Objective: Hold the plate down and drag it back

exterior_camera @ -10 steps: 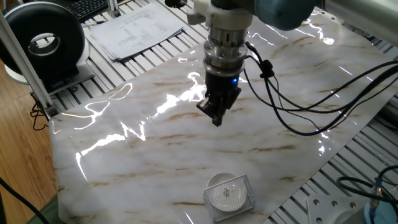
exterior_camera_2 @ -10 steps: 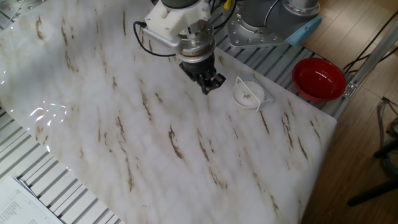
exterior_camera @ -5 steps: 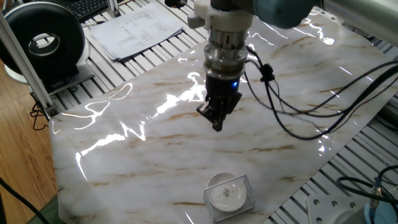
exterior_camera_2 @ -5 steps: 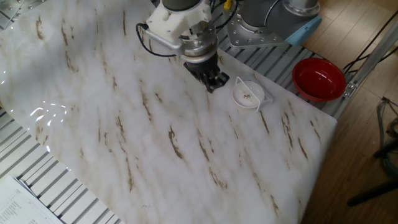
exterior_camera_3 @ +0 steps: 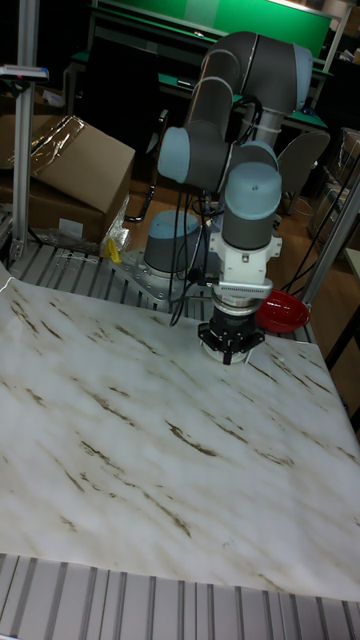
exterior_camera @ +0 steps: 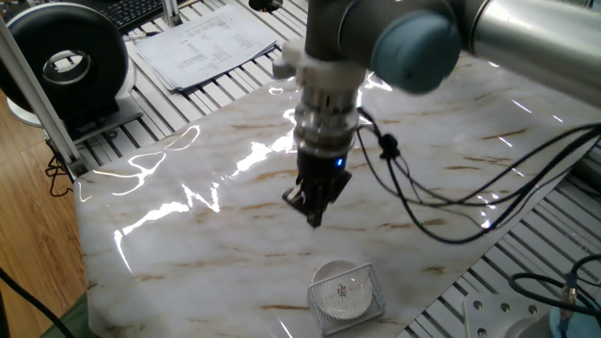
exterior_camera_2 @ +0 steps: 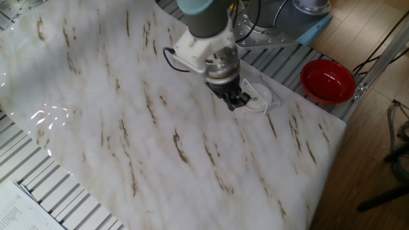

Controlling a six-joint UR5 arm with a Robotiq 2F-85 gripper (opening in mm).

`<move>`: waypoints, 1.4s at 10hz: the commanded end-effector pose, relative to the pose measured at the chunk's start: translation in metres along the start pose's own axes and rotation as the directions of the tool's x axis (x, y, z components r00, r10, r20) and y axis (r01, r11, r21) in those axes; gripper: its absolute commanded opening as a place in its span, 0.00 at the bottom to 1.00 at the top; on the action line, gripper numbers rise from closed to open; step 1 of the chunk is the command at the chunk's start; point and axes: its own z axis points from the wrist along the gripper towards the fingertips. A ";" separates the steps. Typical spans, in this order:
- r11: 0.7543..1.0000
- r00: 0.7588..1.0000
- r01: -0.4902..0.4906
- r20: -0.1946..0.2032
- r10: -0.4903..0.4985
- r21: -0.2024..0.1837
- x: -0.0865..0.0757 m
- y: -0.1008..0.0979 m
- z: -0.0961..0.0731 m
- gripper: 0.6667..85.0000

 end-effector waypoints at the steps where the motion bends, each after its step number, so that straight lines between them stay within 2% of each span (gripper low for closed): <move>1: 0.999 1.000 0.003 0.003 -0.003 -0.039 0.004 0.009 0.016 0.01; 2: 0.999 1.000 0.005 0.016 -0.004 -0.038 0.001 0.009 0.016 0.01; 3: 1.000 0.999 0.008 0.032 -0.008 -0.004 -0.003 0.000 0.016 0.01; 4: 0.998 0.999 0.043 0.016 -0.044 0.044 0.001 -0.012 0.016 0.01; 5: 0.996 0.998 0.066 -0.028 -0.064 0.063 0.012 -0.018 0.015 0.01; 6: 0.993 0.991 0.100 -0.097 -0.094 0.066 0.029 -0.020 0.014 0.01; 7: 0.992 0.985 0.118 -0.133 -0.112 0.037 0.039 -0.014 0.013 0.01; 8: 0.989 0.977 0.144 -0.161 -0.138 0.027 0.046 -0.014 0.012 0.01; 9: 0.991 0.973 0.135 -0.187 -0.133 -0.005 0.054 -0.006 0.011 0.01; 10: 0.992 0.974 0.121 -0.190 -0.126 -0.037 0.055 0.003 0.011 0.01; 11: 0.993 0.973 0.112 -0.199 -0.119 -0.045 0.058 0.005 0.010 0.01; 12: 0.993 0.974 0.114 -0.192 -0.116 -0.026 0.056 0.000 0.014 0.01; 14: 0.994 0.976 0.110 -0.185 -0.113 -0.029 0.056 0.003 0.023 0.01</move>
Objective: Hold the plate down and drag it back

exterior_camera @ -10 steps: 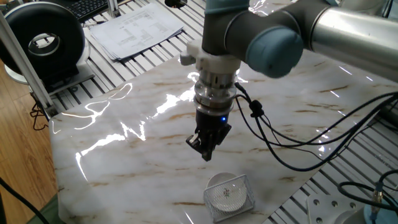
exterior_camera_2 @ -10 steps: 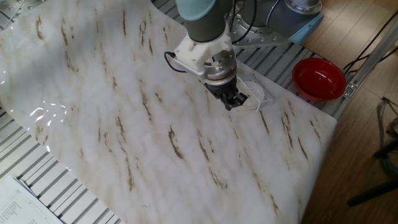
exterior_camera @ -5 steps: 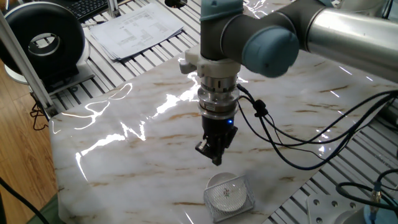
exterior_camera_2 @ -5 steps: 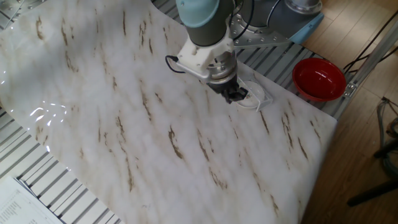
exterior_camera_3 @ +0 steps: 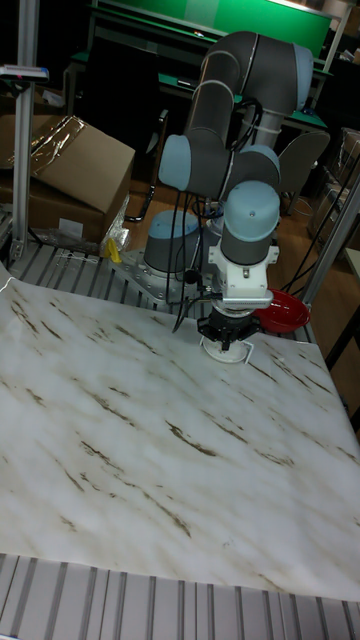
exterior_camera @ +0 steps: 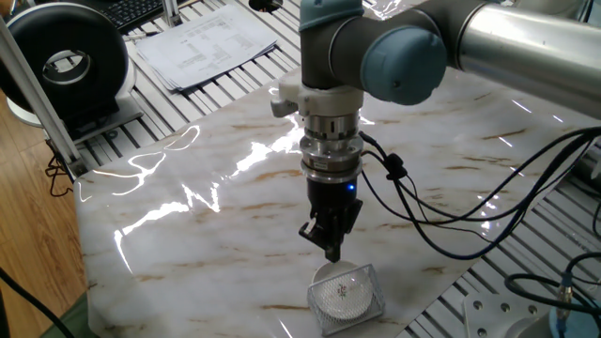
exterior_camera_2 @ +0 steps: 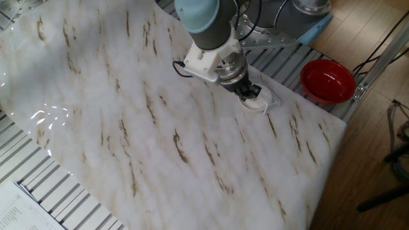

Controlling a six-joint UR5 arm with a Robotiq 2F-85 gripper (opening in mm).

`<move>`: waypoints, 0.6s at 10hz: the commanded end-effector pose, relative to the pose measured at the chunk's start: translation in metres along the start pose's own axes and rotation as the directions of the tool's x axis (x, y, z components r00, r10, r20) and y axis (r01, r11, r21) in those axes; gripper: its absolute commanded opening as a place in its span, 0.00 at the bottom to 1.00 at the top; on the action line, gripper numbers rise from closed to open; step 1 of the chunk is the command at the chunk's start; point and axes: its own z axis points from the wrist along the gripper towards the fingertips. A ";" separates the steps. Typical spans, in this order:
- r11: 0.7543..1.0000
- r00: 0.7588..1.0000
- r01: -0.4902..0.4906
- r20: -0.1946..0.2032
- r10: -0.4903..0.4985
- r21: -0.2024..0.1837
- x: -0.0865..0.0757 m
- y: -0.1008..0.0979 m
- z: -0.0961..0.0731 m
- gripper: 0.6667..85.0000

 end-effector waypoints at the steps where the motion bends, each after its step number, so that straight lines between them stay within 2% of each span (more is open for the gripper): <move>1: 1.000 1.000 0.001 0.006 -0.001 -0.025 -0.001 0.007 0.012 0.01; 2: 1.000 1.000 0.001 0.008 -0.001 -0.020 -0.001 0.006 0.017 0.01; 6: 0.999 0.999 0.028 -0.024 -0.029 -0.038 0.012 0.007 0.025 0.01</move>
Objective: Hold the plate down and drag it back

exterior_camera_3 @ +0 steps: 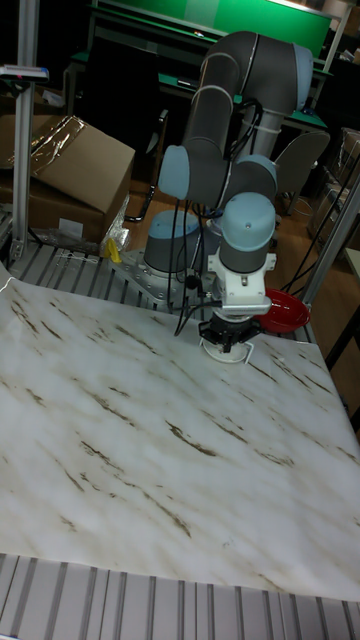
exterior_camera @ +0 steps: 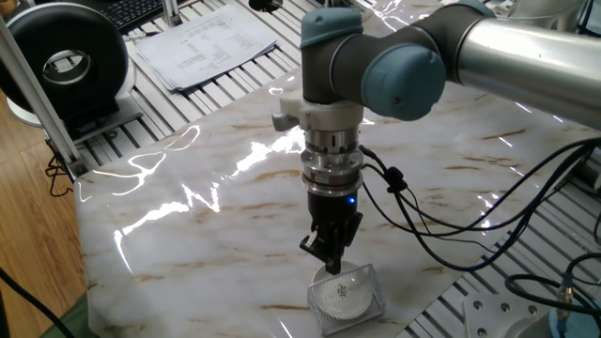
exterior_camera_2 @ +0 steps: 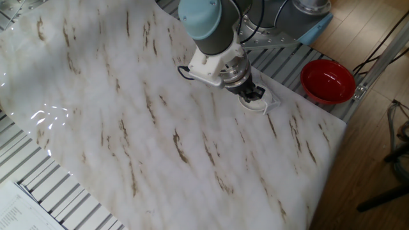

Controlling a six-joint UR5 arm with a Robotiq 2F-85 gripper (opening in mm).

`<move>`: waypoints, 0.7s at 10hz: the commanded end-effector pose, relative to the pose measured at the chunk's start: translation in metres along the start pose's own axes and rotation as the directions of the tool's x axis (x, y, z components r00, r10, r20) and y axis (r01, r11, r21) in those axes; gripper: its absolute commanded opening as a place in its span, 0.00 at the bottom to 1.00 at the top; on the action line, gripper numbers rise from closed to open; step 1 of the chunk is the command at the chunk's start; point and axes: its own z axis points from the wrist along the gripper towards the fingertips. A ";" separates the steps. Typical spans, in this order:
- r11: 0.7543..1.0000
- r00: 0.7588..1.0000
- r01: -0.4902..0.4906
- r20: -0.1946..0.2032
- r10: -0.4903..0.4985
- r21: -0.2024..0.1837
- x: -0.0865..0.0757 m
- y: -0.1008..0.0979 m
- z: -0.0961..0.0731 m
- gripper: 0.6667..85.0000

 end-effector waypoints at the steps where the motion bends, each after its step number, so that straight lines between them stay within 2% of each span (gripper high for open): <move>1: 1.000 1.000 0.012 -0.010 -0.012 -0.020 0.005 0.002 0.006 0.01; 7: 1.000 1.000 0.018 -0.025 -0.018 -0.012 0.004 -0.002 0.012 0.01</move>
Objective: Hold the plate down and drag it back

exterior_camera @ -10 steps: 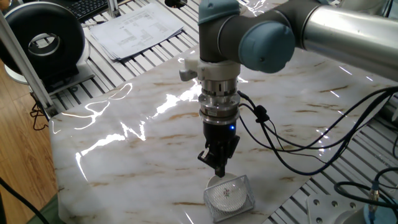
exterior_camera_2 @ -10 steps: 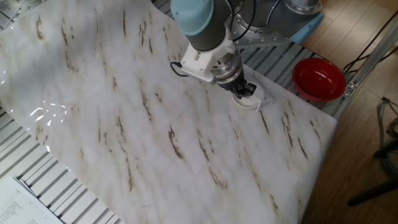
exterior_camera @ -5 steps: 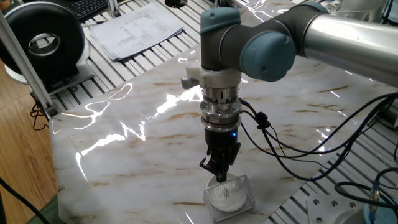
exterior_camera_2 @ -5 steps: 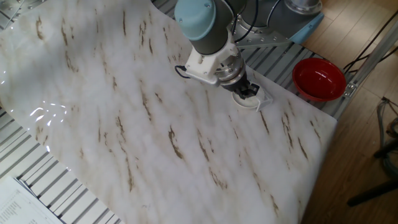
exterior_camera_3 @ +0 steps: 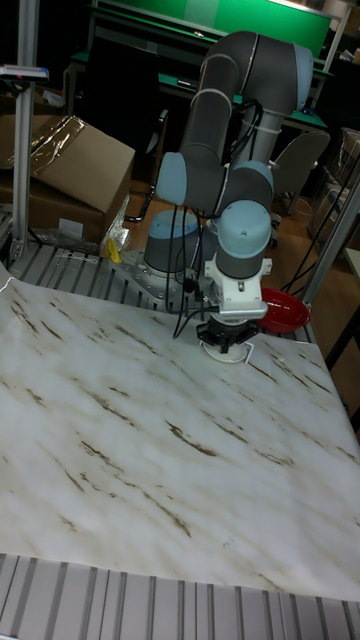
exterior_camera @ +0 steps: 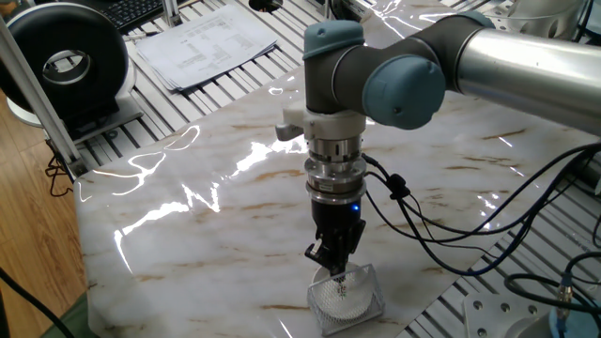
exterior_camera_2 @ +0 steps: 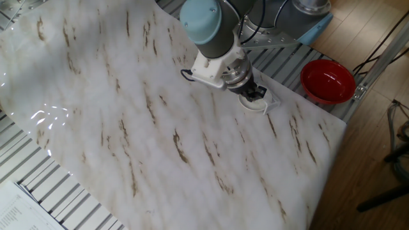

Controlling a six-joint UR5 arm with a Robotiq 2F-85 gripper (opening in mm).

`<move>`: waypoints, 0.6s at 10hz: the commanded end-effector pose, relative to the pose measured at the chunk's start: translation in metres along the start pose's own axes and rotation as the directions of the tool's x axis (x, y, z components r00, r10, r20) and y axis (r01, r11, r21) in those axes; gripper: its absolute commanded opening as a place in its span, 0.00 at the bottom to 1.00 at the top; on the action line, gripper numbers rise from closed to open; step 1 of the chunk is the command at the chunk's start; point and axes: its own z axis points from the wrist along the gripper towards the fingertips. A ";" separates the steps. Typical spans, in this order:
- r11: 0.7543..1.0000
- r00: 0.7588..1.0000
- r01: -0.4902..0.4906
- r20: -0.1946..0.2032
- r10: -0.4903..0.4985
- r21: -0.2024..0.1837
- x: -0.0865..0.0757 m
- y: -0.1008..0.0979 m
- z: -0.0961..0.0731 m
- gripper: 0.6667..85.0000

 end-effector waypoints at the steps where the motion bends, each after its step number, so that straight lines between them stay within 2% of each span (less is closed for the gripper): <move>1: 1.000 1.000 0.003 -0.011 -0.003 -0.007 0.001 0.001 0.002 0.01; 6: 1.000 1.000 0.004 -0.017 -0.004 -0.004 -0.001 -0.002 0.005 0.01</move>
